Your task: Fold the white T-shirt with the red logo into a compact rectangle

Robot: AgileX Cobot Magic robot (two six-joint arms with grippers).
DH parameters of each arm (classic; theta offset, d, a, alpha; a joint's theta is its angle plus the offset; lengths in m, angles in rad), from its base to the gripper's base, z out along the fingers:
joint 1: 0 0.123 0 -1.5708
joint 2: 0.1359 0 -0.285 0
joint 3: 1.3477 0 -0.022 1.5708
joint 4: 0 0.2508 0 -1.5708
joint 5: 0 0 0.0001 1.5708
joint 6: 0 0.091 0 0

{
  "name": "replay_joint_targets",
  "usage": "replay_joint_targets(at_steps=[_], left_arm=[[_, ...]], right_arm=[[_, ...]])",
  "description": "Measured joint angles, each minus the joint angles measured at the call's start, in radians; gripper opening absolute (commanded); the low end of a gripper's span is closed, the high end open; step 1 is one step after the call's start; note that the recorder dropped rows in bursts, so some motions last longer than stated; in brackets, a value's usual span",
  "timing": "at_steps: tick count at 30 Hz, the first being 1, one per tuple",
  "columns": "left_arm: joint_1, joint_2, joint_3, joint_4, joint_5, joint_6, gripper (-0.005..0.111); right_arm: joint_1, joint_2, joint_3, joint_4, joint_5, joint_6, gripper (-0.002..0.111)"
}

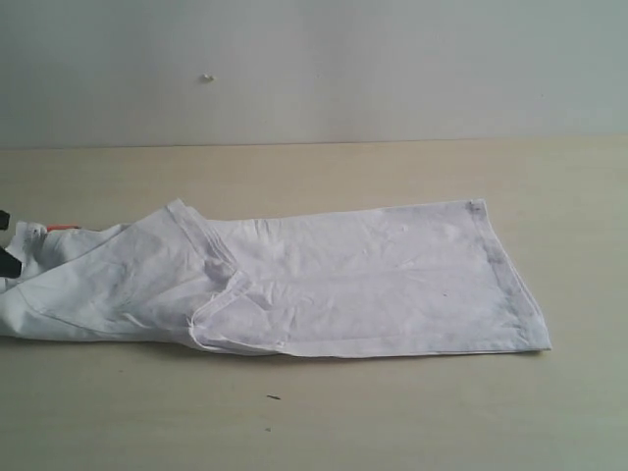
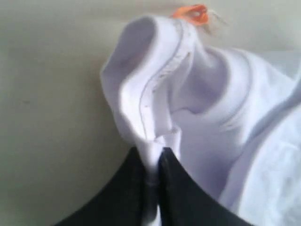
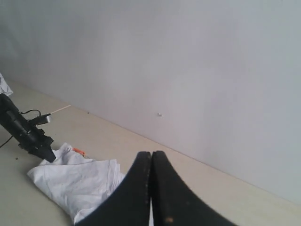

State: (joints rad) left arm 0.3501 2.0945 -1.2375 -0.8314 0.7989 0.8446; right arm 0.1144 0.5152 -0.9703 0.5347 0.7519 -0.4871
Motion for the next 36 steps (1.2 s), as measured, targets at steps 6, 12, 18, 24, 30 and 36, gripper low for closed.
replay_joint_targets(at_steps=[6, 12, 18, 24, 30, 36], left_arm=[[-0.046, -0.071, -0.088, -0.029, 0.176, -0.013, 0.000], [-0.203, -0.195, -0.164, -0.110, 0.257, -0.041, 0.000], [-0.451, -0.270, -0.237, -0.158, 0.256, -0.093, 0.000], [-0.722, -0.261, -0.270, -0.182, 0.063, -0.113, 0.001], [-0.924, -0.156, -0.286, -0.185, -0.197, -0.113, 0.054], [-0.930, -0.135, -0.299, -0.150, -0.230, -0.113, 0.060]], right_arm=[[0.000, -0.004, 0.000, -0.080, 0.002, 0.047, 0.000], [0.000, 0.025, 0.000, -0.117, 0.000, 0.076, 0.000], [0.000, 0.046, 0.000, -0.187, -0.007, 0.138, 0.000], [0.000, 0.048, 0.000, -0.218, -0.005, 0.172, 0.000], [0.000, 0.048, 0.000, -0.238, 0.015, 0.194, 0.000], [0.000, 0.132, 0.000, -0.333, 0.045, 0.298, 0.018]])
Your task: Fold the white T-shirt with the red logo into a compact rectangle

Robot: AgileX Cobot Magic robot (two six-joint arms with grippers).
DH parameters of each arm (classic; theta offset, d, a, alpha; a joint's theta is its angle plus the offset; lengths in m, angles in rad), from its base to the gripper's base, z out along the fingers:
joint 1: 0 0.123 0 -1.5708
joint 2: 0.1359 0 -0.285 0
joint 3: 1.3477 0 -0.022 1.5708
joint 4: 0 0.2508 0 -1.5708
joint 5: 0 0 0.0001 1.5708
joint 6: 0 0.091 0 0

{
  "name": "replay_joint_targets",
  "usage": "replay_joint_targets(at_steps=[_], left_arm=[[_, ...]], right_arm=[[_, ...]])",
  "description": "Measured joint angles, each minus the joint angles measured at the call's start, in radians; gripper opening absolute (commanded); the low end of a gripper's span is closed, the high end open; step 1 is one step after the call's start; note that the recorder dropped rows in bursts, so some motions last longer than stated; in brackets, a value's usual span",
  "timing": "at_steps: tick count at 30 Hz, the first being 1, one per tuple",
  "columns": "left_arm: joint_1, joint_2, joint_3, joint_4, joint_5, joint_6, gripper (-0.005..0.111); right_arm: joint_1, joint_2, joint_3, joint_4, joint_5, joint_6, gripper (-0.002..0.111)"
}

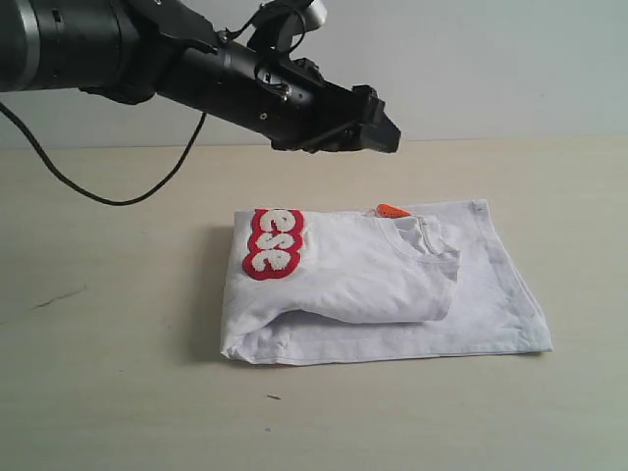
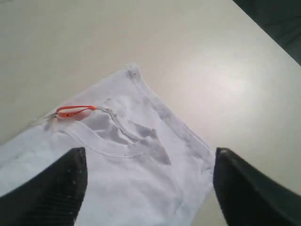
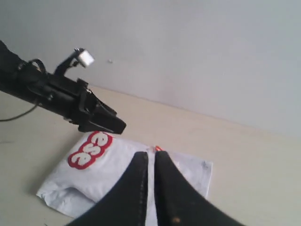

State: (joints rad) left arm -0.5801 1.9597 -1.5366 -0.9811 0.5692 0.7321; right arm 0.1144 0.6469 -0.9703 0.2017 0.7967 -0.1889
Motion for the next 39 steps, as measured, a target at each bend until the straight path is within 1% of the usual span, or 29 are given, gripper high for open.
replay_joint_targets(at_steps=[2, 6, 7, 10, 11, 14, 15, 16, 18, 22, 23, 28, 34, 39], left_arm=[[0.018, -0.025, -0.002, 0.053, 0.004, -0.002, 0.052], [0.073, -0.075, -0.005, 0.139, 0.041, -0.019, 0.050], [0.105, -0.090, -0.003, 0.154, 0.054, -0.024, 0.050], [0.149, -0.118, 0.029, 0.166, 0.057, -0.024, 0.050], [0.181, -0.137, 0.066, 0.174, 0.054, -0.017, 0.050], [0.249, -0.174, 0.138, 0.186, 0.038, 0.010, 0.050], [0.280, -0.182, 0.162, 0.188, 0.029, 0.014, 0.050], [0.294, -0.184, 0.168, 0.190, 0.027, 0.016, 0.050], [0.319, -0.190, 0.179, 0.190, 0.020, 0.019, 0.050], [0.319, -0.190, 0.179, 0.190, 0.020, 0.019, 0.050], [0.319, -0.190, 0.179, 0.190, 0.022, 0.019, 0.050], [0.319, -0.190, 0.179, 0.190, 0.022, 0.019, 0.050], [0.319, -0.190, 0.179, 0.190, 0.009, 0.026, 0.050], [0.319, -0.190, 0.179, 0.190, 0.003, 0.032, 0.050]], right_arm=[[0.000, 0.065, 0.000, -0.035, 0.011, 0.040, 0.027], [0.000, 0.219, 0.000, -0.080, 0.019, 0.110, 0.040], [0.000, 0.284, 0.013, -0.081, 0.007, 0.131, 0.041], [0.000, 0.404, 0.050, -0.079, -0.064, 0.164, 0.041], [0.000, 0.489, 0.075, -0.079, -0.125, 0.189, 0.041], [0.000, 0.670, 0.088, -0.043, -0.214, 0.203, 0.041], [0.000, 0.758, 0.088, -0.014, -0.260, 0.205, 0.041], [-0.002, 0.806, 0.088, 0.011, -0.283, 0.195, 0.041], [-0.029, 0.977, 0.089, 0.135, -0.339, 0.098, 0.041], [-0.055, 1.091, 0.089, 0.288, -0.381, -0.048, 0.041], [-0.059, 1.136, 0.089, 0.365, -0.402, -0.127, 0.041], [-0.062, 1.227, 0.037, 0.504, -0.421, -0.258, 0.041], [-0.062, 1.290, -0.035, 0.540, -0.409, -0.295, 0.050], [-0.066, 1.290, -0.039, 0.540, -0.411, -0.315, 0.051]])
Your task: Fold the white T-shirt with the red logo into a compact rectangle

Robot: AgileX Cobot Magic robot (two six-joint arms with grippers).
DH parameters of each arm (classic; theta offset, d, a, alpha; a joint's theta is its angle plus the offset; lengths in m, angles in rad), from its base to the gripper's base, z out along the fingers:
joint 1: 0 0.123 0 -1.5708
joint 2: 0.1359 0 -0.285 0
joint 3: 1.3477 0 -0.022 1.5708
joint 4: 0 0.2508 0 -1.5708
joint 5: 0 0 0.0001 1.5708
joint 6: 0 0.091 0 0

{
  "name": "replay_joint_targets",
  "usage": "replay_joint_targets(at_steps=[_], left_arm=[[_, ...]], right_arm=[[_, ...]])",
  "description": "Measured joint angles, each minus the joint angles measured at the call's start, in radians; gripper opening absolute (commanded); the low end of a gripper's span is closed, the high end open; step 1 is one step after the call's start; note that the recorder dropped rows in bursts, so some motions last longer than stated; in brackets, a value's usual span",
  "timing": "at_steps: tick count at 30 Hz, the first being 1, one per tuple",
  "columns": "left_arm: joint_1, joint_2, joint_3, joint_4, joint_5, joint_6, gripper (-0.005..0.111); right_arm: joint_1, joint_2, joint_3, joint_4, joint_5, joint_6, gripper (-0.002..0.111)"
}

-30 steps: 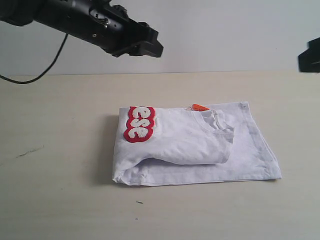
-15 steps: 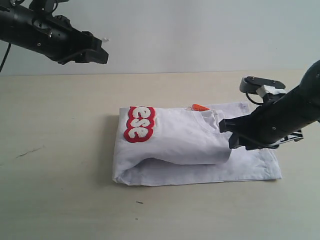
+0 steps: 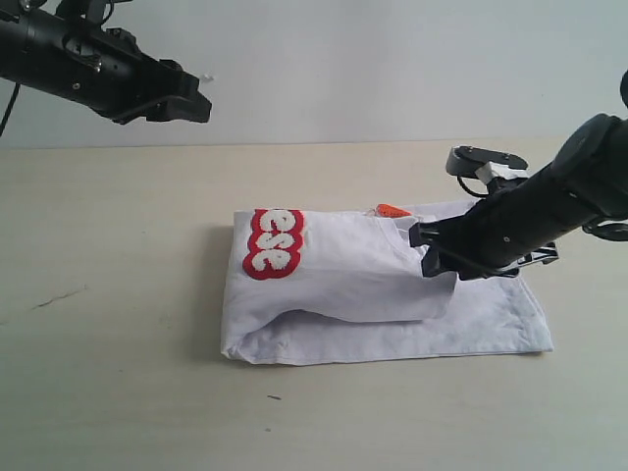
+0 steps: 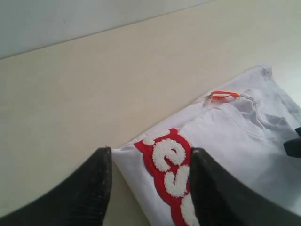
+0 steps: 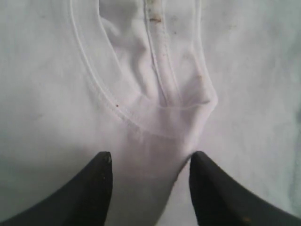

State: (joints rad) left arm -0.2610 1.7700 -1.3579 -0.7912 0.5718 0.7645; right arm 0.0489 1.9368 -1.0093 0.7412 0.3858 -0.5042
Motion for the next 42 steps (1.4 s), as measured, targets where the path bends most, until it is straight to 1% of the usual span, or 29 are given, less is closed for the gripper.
replay_joint_targets(at_steps=[7, 11, 17, 37, 40, 42], left_arm=[[0.000, 0.000, 0.000, 0.000, -0.002, 0.006, 0.050], [0.000, 0.000, 0.000, 0.000, -0.002, 0.009, 0.050], [0.000, 0.000, 0.000, 0.000, -0.002, 0.017, 0.050], [0.000, 0.000, 0.000, 0.000, -0.002, 0.017, 0.050], [0.000, 0.000, 0.000, 0.000, -0.002, 0.017, 0.050], [0.000, 0.000, 0.000, 0.000, -0.002, 0.017, 0.050]], right_arm=[[-0.056, 0.000, -0.019, 0.002, 0.095, -0.036, 0.051], [-0.075, 0.000, -0.025, 0.034, 0.105, -0.070, 0.051], [-0.072, 0.004, -0.027, 0.147, 0.124, -0.172, 0.051], [-0.072, 0.071, -0.028, 0.212, 0.132, -0.240, 0.051], [-0.072, 0.081, -0.034, 0.227, 0.132, -0.241, 0.047], [-0.072, 0.084, -0.036, 0.238, 0.132, -0.243, 0.039]])
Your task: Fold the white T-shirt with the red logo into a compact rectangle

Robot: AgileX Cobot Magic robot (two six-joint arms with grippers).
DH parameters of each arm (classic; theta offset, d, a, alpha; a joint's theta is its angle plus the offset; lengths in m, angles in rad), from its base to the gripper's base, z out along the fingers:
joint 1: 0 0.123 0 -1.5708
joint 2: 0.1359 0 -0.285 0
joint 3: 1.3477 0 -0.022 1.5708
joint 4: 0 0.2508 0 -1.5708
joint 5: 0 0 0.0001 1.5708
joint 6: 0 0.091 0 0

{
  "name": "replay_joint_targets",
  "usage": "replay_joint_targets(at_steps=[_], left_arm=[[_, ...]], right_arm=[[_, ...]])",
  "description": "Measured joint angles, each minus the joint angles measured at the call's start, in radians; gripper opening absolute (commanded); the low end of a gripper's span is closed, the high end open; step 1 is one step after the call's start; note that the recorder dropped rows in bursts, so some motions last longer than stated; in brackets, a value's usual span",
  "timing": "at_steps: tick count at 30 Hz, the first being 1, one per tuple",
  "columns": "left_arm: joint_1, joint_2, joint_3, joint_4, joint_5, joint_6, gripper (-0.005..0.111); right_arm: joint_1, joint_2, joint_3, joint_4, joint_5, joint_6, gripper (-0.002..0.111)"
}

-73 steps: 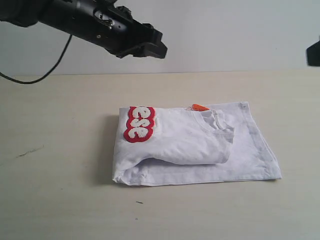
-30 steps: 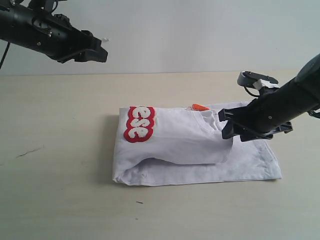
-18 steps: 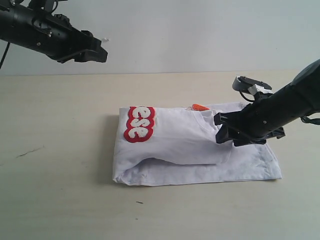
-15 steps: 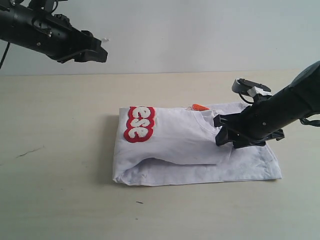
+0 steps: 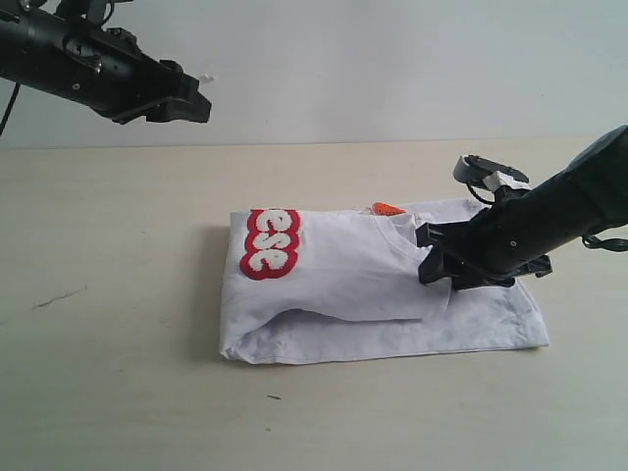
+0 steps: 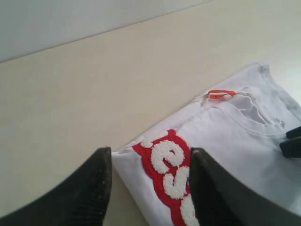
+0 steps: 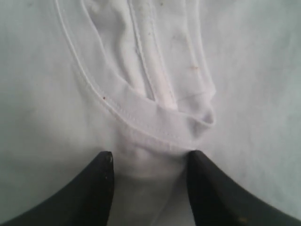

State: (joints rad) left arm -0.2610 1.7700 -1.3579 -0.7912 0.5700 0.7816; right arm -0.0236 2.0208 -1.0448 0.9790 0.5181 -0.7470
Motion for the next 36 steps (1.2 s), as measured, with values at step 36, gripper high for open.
replay_joint_targets(at_steps=[36], left_arm=[[0.000, 0.025, 0.004, -0.004, -0.046, 0.019, 0.050]], right_arm=[[0.000, -0.523, -0.096, -0.931, 0.193, 0.582, 0.000]])
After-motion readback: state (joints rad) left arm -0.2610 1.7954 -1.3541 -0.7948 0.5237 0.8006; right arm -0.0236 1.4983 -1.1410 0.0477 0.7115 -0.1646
